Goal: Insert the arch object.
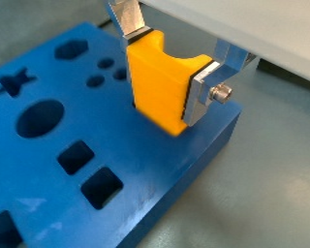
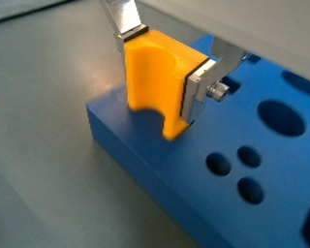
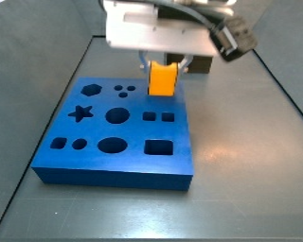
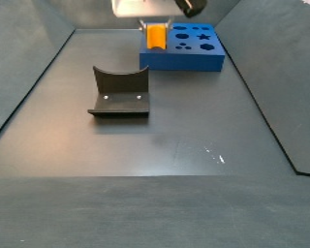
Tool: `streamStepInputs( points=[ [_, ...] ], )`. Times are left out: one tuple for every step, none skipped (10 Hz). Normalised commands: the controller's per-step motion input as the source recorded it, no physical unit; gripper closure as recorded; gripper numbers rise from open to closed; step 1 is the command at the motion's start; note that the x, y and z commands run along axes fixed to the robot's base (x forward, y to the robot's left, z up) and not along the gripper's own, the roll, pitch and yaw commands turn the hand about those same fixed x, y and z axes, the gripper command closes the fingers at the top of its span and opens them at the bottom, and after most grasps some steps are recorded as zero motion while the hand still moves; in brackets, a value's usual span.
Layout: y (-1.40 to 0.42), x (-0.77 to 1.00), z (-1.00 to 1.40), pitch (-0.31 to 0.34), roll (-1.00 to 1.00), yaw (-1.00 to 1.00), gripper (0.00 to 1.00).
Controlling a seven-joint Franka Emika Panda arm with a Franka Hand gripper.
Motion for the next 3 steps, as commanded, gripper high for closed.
streamStepInputs(
  points=[
    [0.0, 0.0, -0.82, -0.131, 0.07, 0.0, 1.0],
    [0.12, 0.0, 0.0, -0.023, -0.11, -0.03, 1.0],
    [0.0, 0.0, 0.0, 0.0, 0.0, 0.0, 1.0]
  ],
)
